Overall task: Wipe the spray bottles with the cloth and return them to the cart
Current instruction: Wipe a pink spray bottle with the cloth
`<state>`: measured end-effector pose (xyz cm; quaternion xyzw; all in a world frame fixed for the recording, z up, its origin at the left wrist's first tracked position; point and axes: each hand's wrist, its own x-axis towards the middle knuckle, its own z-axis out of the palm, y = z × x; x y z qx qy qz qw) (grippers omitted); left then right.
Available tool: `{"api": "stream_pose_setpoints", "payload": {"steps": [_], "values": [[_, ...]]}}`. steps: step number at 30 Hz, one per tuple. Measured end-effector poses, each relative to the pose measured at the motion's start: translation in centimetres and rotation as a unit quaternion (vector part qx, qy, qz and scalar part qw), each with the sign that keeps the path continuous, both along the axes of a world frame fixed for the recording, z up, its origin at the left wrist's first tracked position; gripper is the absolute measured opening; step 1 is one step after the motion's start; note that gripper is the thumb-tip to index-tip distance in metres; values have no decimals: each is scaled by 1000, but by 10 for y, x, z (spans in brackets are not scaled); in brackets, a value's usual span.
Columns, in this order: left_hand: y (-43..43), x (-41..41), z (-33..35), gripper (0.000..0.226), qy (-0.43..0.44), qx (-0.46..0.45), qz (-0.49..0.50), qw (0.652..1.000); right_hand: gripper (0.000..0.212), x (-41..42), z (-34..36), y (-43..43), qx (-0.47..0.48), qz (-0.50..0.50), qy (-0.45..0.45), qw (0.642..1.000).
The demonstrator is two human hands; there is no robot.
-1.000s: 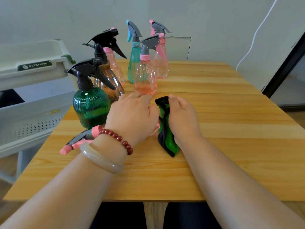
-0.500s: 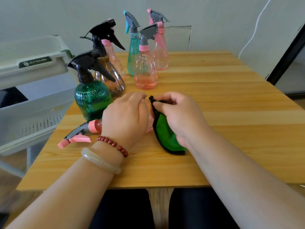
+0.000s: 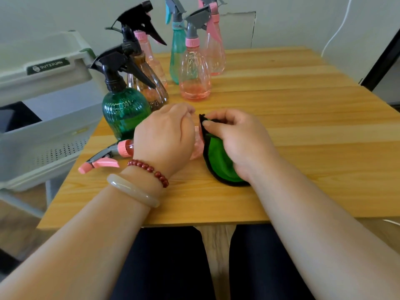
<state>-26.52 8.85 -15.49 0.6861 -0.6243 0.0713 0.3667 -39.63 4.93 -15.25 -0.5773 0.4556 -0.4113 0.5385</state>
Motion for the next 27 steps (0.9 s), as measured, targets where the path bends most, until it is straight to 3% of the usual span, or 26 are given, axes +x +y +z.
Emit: {"api": "stream_pose_setpoints", "payload": {"steps": [3, 8, 12, 17, 21, 27], "values": [[3, 1, -1, 48, -1, -10, -10, 1000, 21, -7, 5, 0, 22, 53, -9, 998], [1, 2, 1, 45, -4, 7, 1, 1000, 16, 6, 9, 2, -5, 2, 3, 1000], [1, 6, 1, 43, -10, 4, -4, 1000, 17, -8, 16, 9, -49, 110, 16, 993], [0, 5, 4, 47, 6, 18, -2, 1000, 17, 2, 13, 8, -35, 22, 65, 997], [8, 5, 1, 46, 5, 3, -4, 1000, 11, -5, 6, 17, -52, 42, 115, 991], [5, 4, 2, 49, 3, 17, 9, 1000, 10, -1, 9, 16, -32, 21, 76, 996]]}}
